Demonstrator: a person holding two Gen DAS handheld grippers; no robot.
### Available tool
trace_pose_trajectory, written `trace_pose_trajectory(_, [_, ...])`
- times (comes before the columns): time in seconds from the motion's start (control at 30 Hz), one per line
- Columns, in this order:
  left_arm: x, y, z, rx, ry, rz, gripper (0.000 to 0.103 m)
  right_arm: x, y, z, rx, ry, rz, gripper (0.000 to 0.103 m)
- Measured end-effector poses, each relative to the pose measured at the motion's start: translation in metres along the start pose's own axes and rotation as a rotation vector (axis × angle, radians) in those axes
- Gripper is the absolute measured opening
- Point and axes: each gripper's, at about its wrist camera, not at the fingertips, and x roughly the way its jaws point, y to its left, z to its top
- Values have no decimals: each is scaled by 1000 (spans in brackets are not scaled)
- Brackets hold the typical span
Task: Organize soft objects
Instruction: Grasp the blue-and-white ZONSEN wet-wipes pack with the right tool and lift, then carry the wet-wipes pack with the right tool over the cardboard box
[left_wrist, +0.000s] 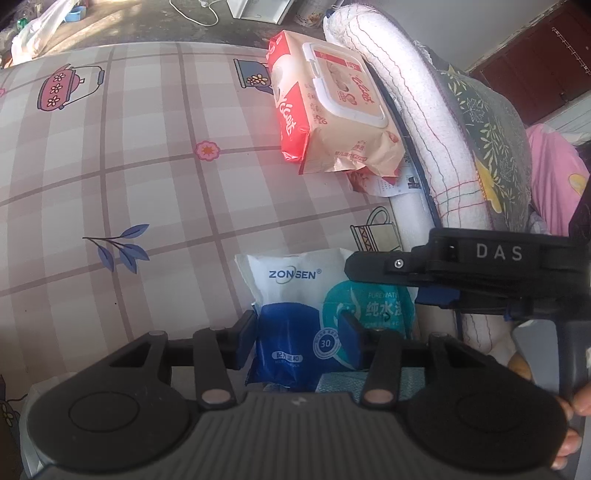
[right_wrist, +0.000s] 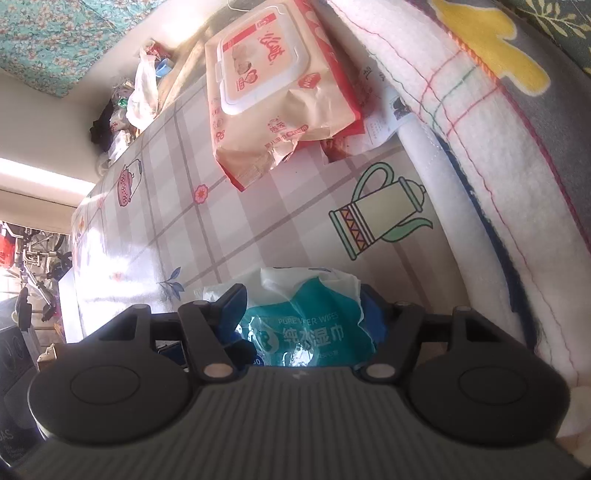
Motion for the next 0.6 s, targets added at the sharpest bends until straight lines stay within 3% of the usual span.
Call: trace_pose_trajectory(0.6, [-2, 18, 6, -52, 18, 7, 51, 31, 71, 55, -92, -97, 178, 66])
